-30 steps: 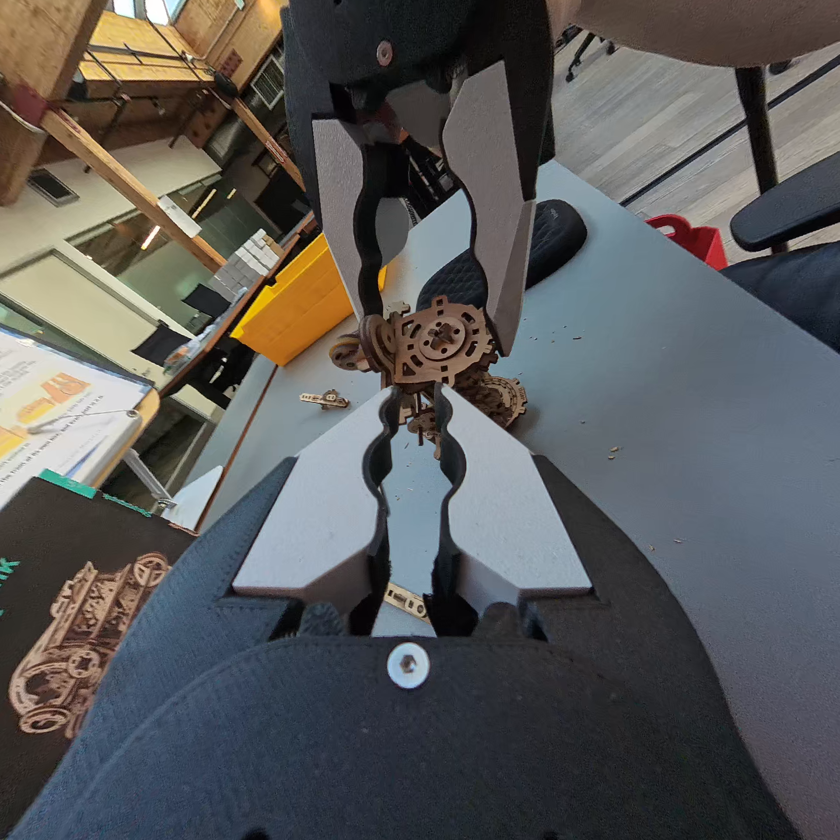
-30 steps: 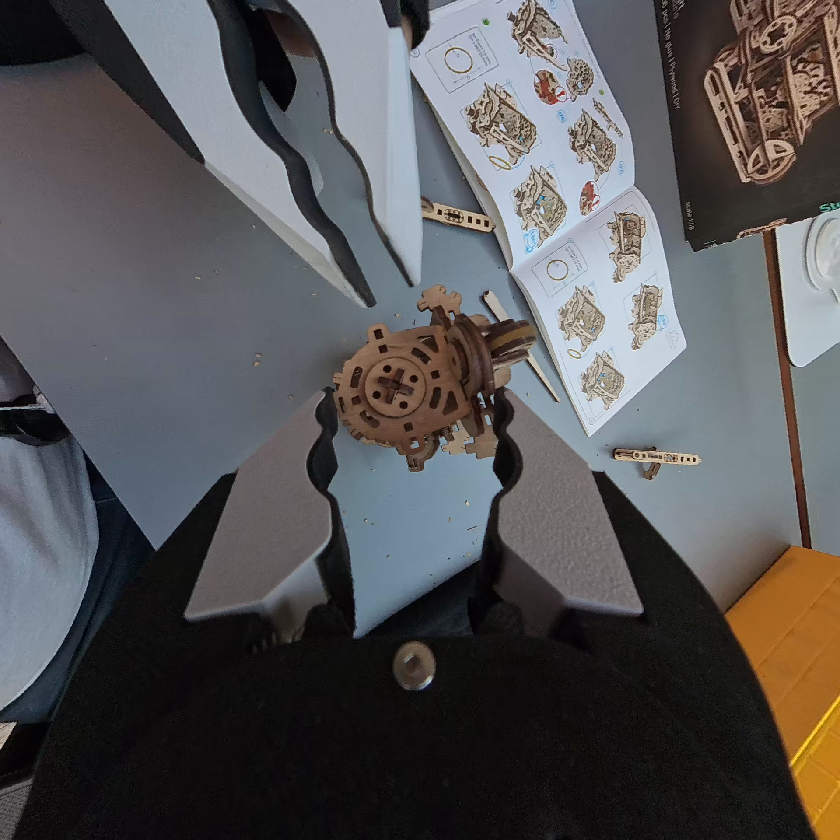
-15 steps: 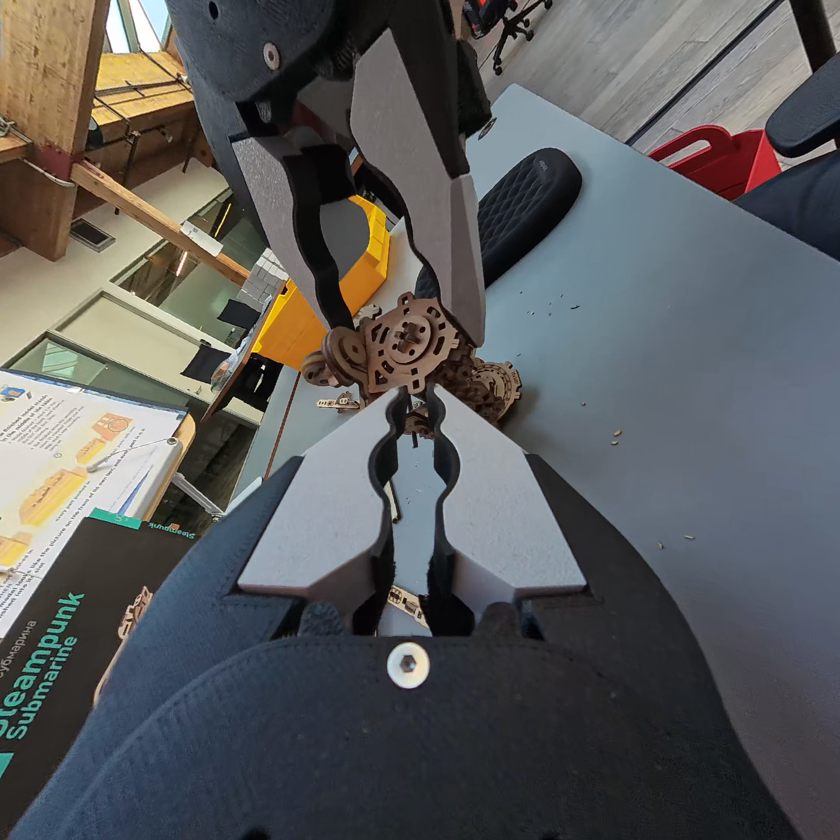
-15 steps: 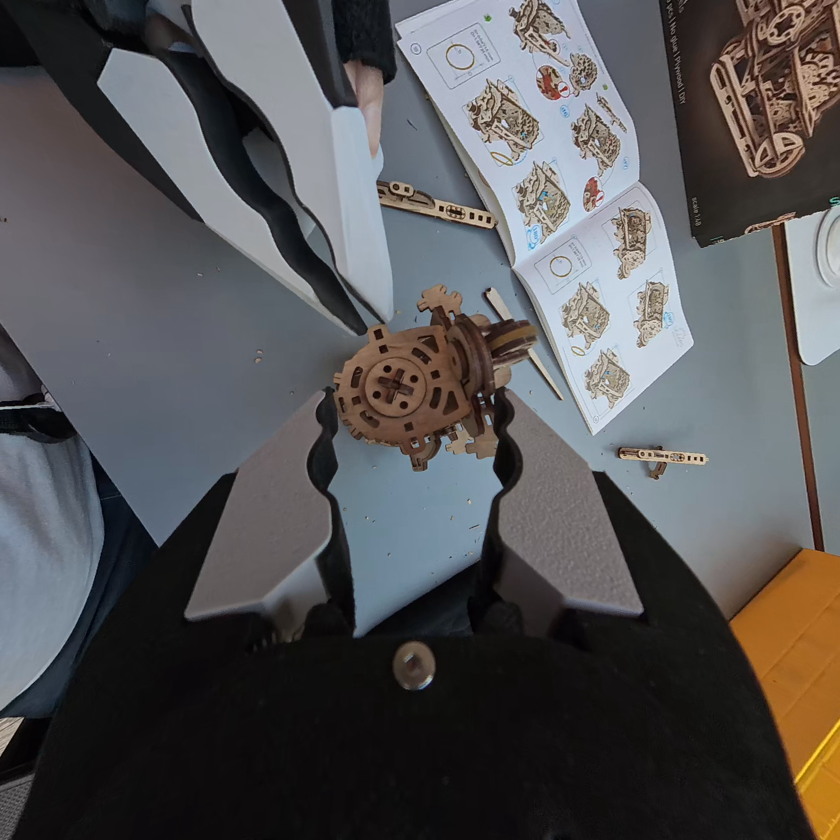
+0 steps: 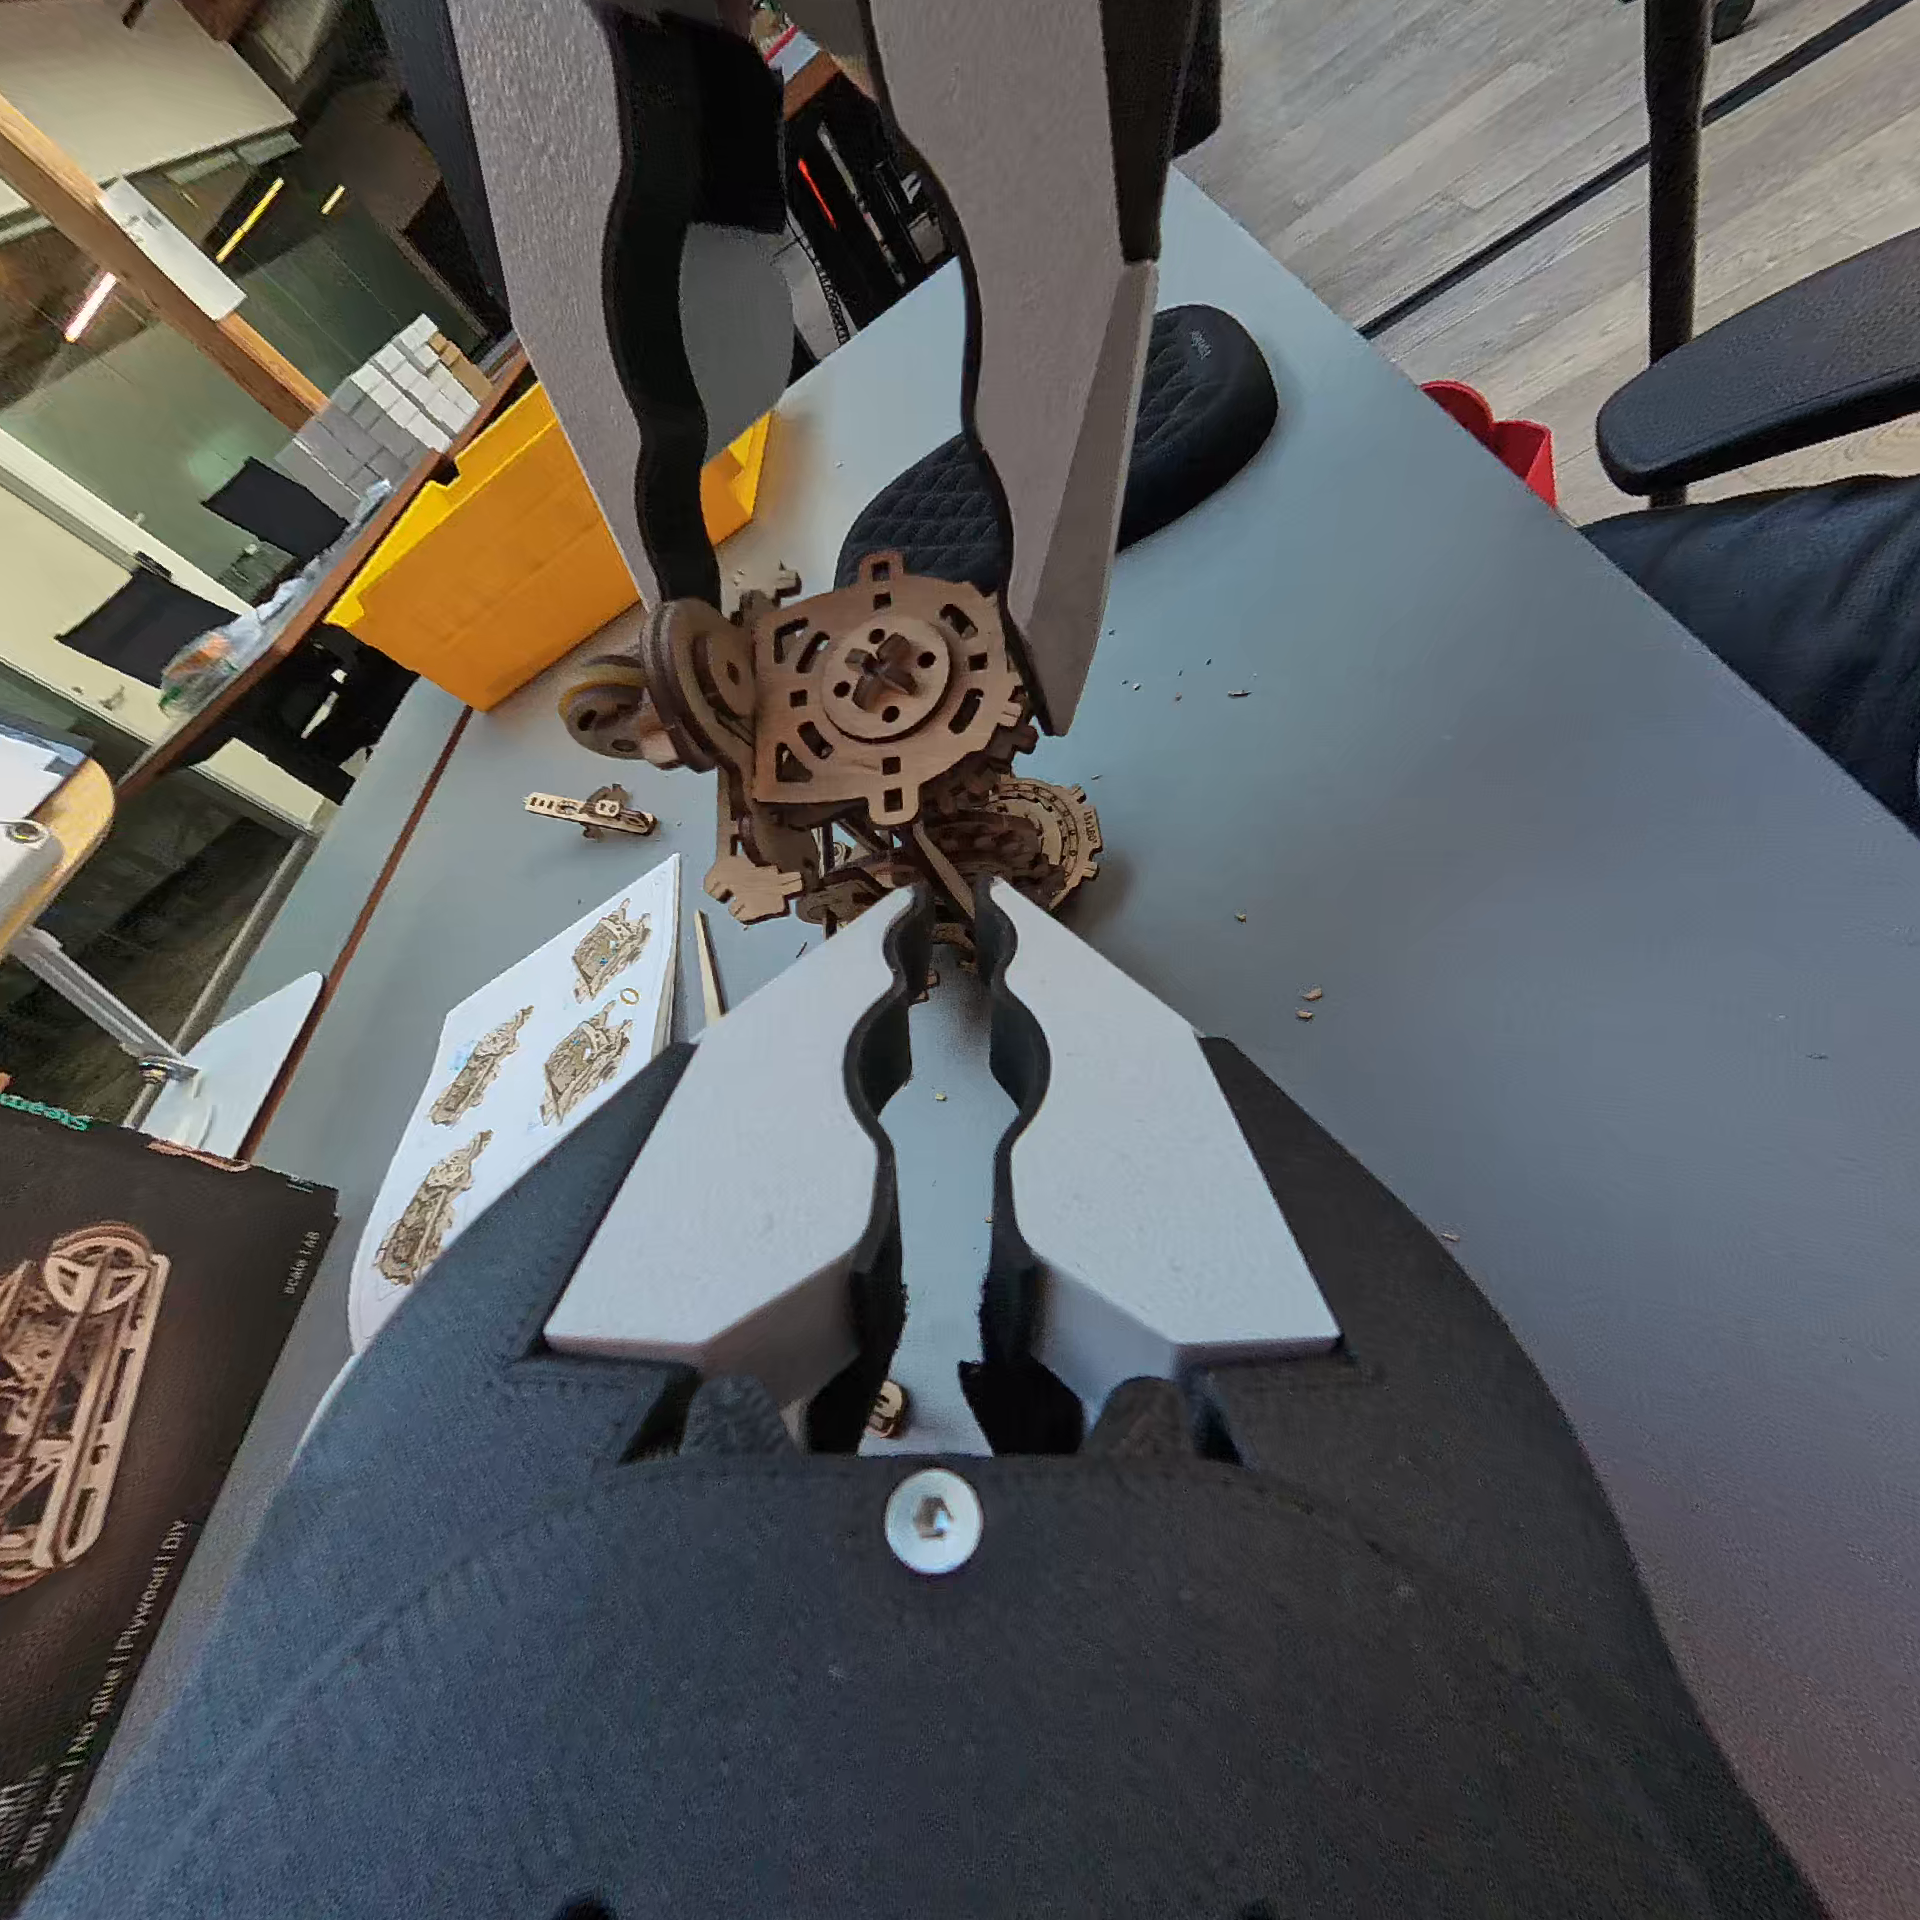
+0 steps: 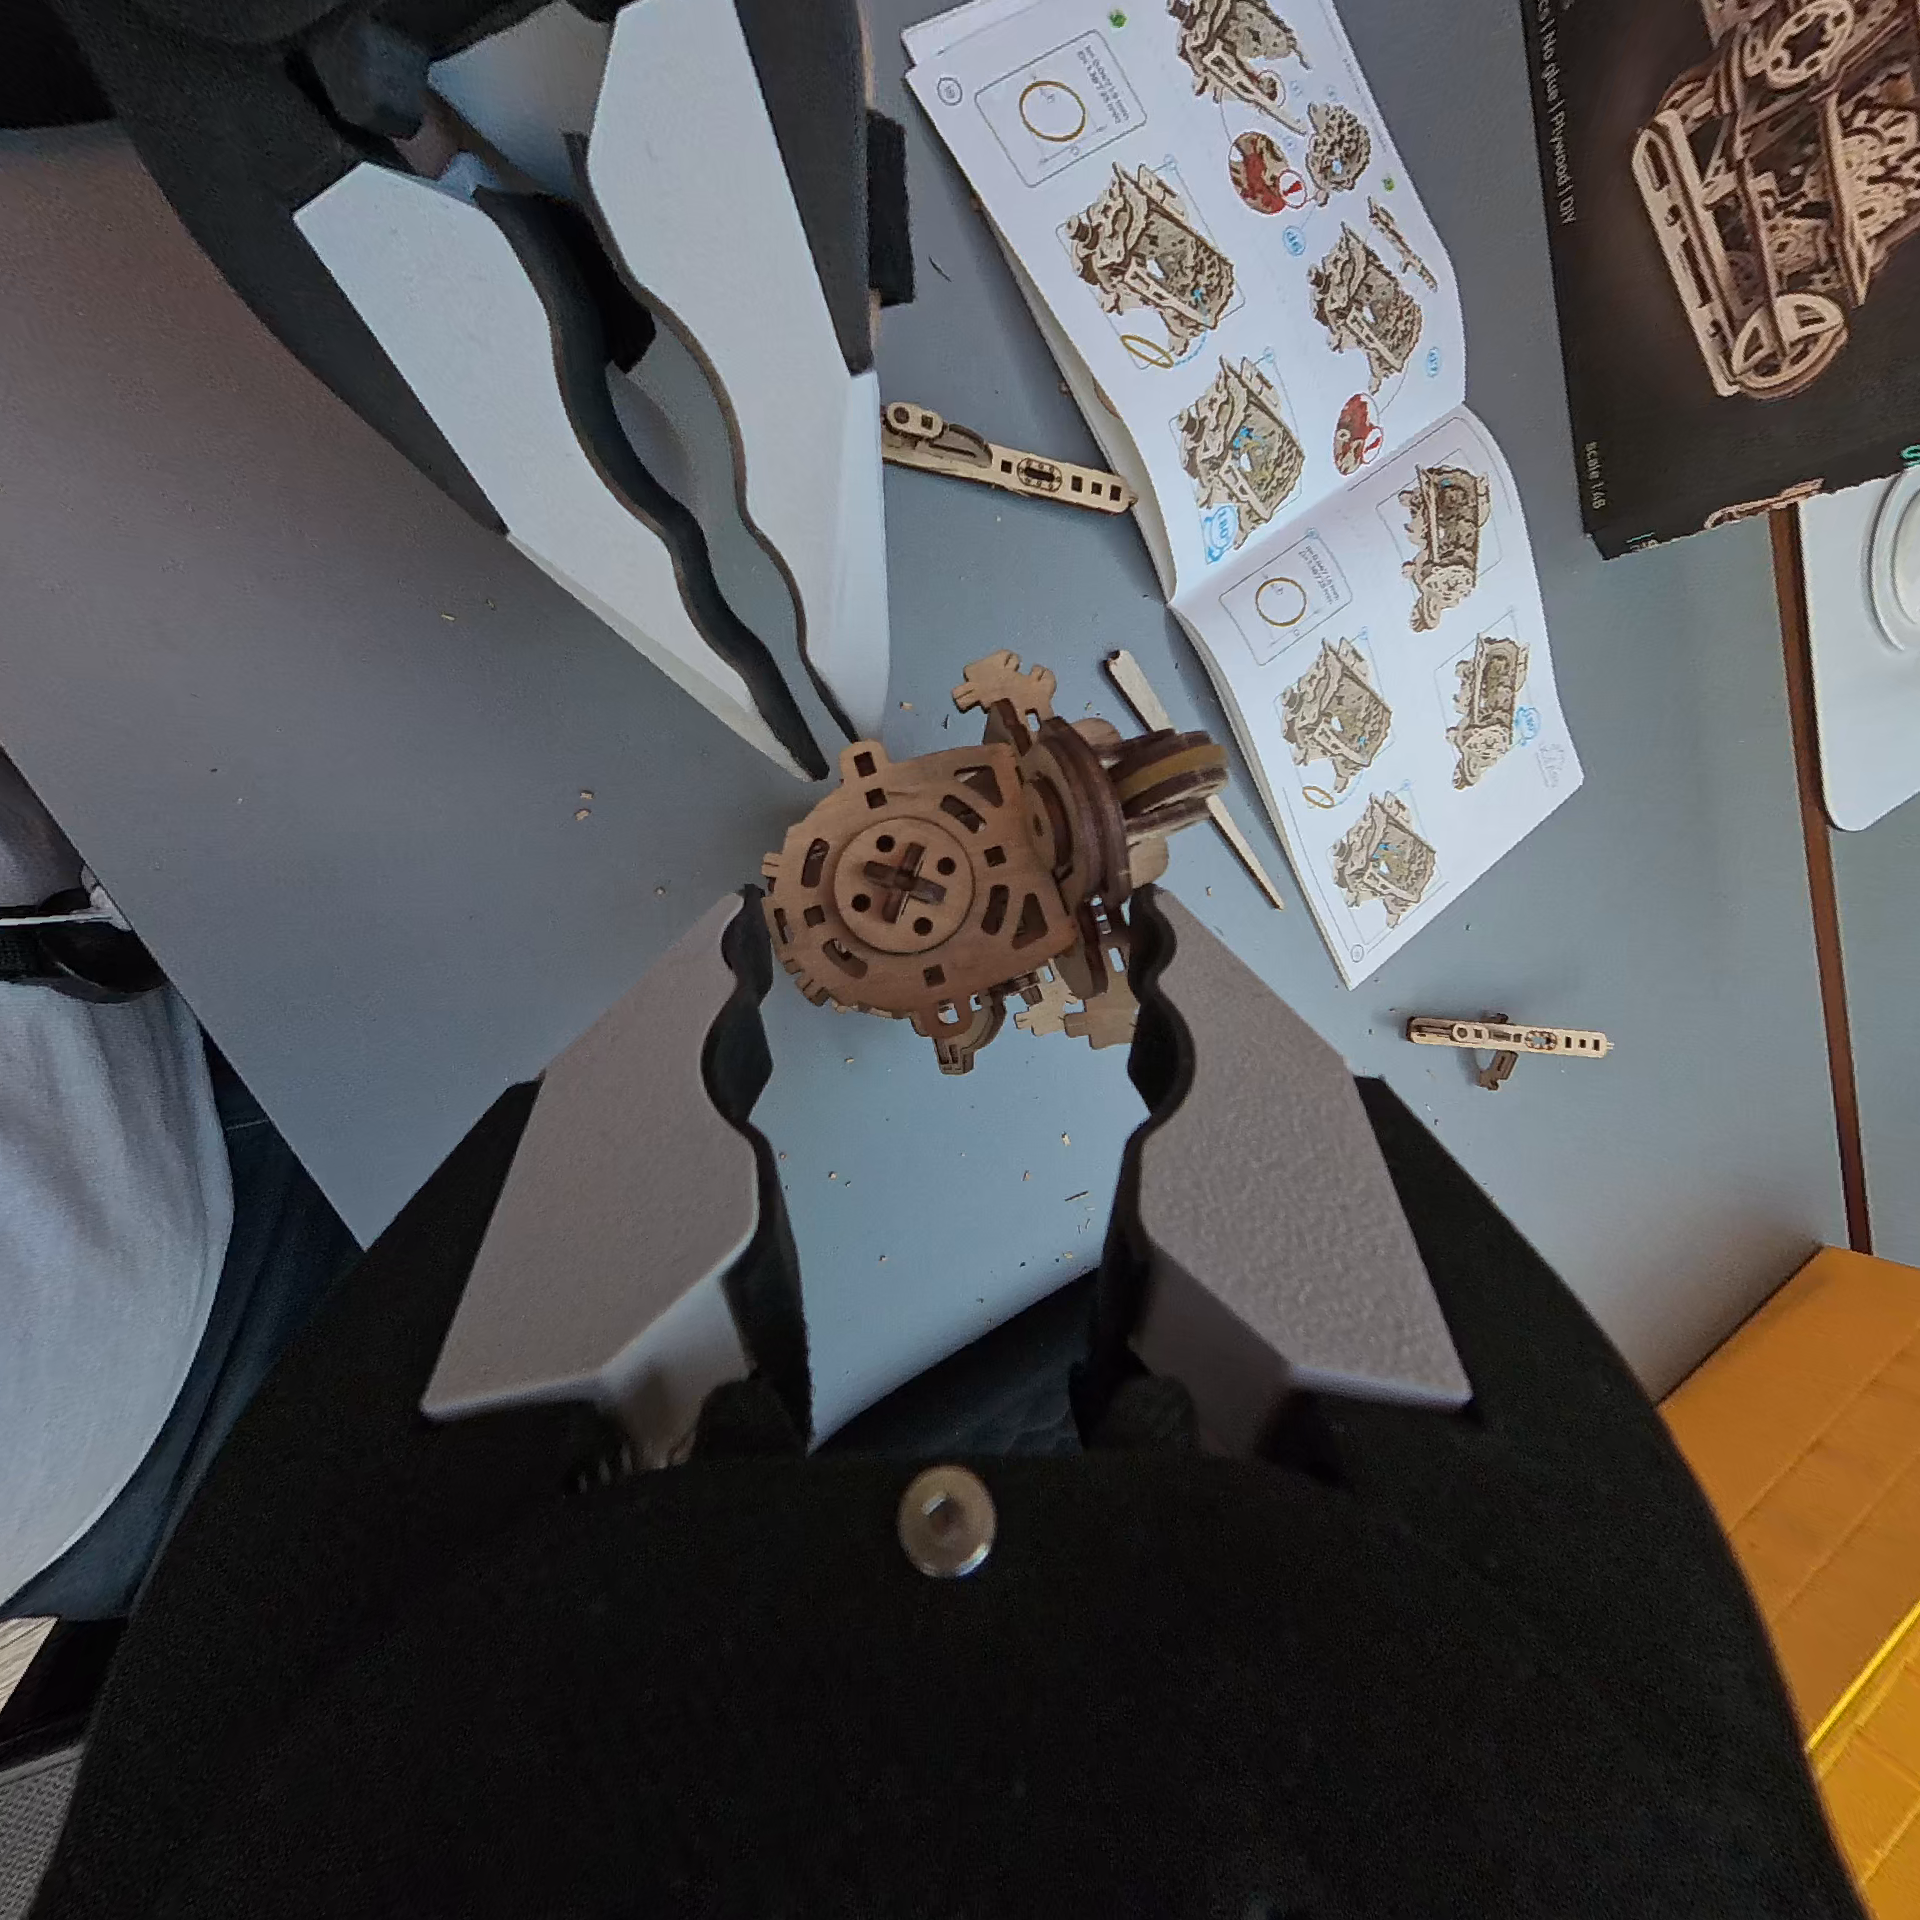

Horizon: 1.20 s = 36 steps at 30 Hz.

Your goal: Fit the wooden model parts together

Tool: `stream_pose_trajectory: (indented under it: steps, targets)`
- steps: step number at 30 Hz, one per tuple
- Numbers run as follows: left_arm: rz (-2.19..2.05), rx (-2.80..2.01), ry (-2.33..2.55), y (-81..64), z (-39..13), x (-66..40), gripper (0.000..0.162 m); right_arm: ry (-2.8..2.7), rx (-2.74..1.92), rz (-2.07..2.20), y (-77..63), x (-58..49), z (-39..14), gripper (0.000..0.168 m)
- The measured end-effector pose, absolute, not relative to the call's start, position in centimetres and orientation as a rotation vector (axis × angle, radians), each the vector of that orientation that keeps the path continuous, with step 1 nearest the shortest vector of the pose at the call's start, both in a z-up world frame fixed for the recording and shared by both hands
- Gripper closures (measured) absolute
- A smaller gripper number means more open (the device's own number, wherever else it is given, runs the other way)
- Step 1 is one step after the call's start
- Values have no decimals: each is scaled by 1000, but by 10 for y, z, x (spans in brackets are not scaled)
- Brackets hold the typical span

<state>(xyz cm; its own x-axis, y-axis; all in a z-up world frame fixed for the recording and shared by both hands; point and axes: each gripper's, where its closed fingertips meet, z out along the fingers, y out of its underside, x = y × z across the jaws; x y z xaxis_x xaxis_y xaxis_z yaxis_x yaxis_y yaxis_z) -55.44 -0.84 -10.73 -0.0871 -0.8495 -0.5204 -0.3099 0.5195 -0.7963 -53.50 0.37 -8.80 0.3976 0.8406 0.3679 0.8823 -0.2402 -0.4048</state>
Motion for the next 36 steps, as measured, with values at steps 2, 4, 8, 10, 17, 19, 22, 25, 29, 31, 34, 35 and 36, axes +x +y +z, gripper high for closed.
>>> stream_pose_trajectory:
  steps: [2, 4, 8, 10, 17, 19, 22, 25, 29, 31, 34, 35, 36]
  targets:
    - [-640, -1022, 1644, -8, -107, -553, 158, -1465, -2107, -100, 4, -534, -88, 99]
    - [-663, -1045, 1637, -7, -108, -552, 160, -1464, -2106, -100, 4, -534, -88, 99]
    - [-699, -1083, 1622, -6, -107, -548, 160, -1465, -2106, -95, 3, -534, -88, 99]
    - [-699, -1097, 1618, -6, -107, -547, 160, -1465, -2108, -103, 4, -532, -88, 99]
    - [-680, -1117, 1615, -4, -103, -545, 161, -1459, -2105, -87, 4, -528, -86, 99]
    - [-693, -1125, 1615, -6, -102, -546, 162, -1463, -2105, -80, 3, -528, -85, 98]
    - [-707, -1139, 1613, -6, -100, -546, 162, -1469, -2096, -79, 4, -527, -85, 98]
    - [-703, -1134, 1608, -5, -99, -547, 162, -1470, -2079, -85, 5, -526, -85, 98]
    - [-703, -1134, 1607, -4, -99, -548, 162, -1462, -2063, -73, 6, -527, -85, 98]
    - [-708, -1138, 1606, -4, -100, -548, 162, -1460, -2063, -70, 7, -528, -85, 98]
    - [-707, -1144, 1602, -3, -100, -548, 162, -1461, -2042, -83, 8, -529, -85, 98]
    - [-709, -1144, 1602, -3, -100, -548, 162, -1462, -2036, -87, 8, -529, -85, 98]
    - [-711, -1145, 1601, -3, -100, -549, 162, -1460, -2035, -86, 8, -529, -85, 98]
